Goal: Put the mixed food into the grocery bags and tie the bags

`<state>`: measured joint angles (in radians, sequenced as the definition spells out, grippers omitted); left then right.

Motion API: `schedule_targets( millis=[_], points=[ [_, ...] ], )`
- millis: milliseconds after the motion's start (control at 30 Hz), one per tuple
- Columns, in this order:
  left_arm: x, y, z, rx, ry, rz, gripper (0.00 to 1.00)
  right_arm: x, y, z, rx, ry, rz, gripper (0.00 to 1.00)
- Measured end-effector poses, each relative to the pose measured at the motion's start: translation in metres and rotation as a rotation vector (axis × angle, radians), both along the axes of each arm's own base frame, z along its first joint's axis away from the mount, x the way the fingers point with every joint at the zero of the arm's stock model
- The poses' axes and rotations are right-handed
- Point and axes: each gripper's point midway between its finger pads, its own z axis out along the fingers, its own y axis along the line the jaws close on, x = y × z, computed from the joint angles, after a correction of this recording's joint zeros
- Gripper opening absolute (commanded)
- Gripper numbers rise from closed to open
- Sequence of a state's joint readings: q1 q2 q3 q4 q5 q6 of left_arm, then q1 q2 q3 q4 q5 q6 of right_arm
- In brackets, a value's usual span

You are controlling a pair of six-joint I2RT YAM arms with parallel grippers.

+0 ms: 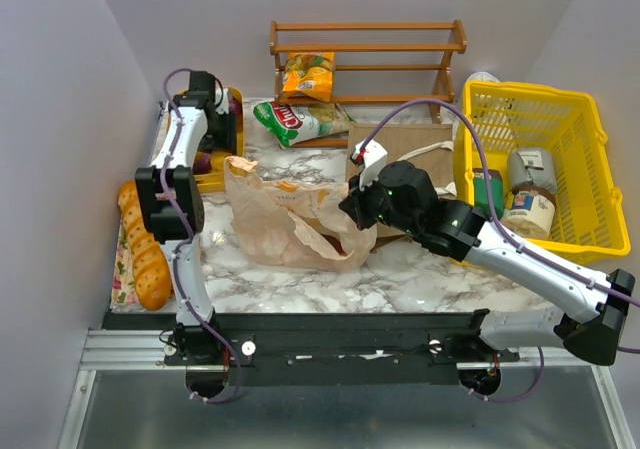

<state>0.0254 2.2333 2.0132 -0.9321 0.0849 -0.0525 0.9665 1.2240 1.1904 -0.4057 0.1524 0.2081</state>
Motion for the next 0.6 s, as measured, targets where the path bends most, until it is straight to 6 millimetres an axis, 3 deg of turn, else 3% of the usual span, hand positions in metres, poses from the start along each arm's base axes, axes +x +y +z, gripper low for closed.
schedule_targets(
  millis=[67,200,233,300,367,400,500,533,600],
  points=[
    [0.003,0.001,0.038,0.003,-0.091,0.011,0.25,0.000,0.000,0.002,0.003,-0.002,0.000,0.01],
    [-0.004,-0.001,0.155,-0.003,-0.404,0.024,0.22,0.000,0.000,0.003,0.006,-0.004,0.000,0.01],
    [-0.013,-0.004,0.195,-0.009,-0.514,0.020,0.21,0.000,0.000,0.004,0.008,-0.005,0.000,0.01],
    [-0.032,-0.017,0.257,-0.033,-0.701,-0.011,0.21,0.000,0.001,0.007,0.013,-0.008,0.000,0.01],
    [-0.061,-0.042,0.304,-0.070,-0.855,-0.077,0.21,0.001,0.001,0.009,0.017,-0.010,0.000,0.01],
    [-0.081,-0.066,0.327,-0.112,-0.942,-0.147,0.21,0.001,0.001,0.010,0.019,-0.011,-0.001,0.01],
    [-0.143,-0.142,0.355,-0.274,-1.086,-0.385,0.22,0.001,0.001,0.010,0.020,-0.009,-0.002,0.01],
    [-0.168,-0.168,0.353,-0.344,-1.098,-0.484,0.22,0.001,0.001,0.009,0.021,-0.007,-0.004,0.01],
    [-0.202,-0.201,0.338,-0.438,-1.084,-0.621,0.22,0.001,0.001,0.010,0.023,-0.006,-0.012,0.01]
  ],
)
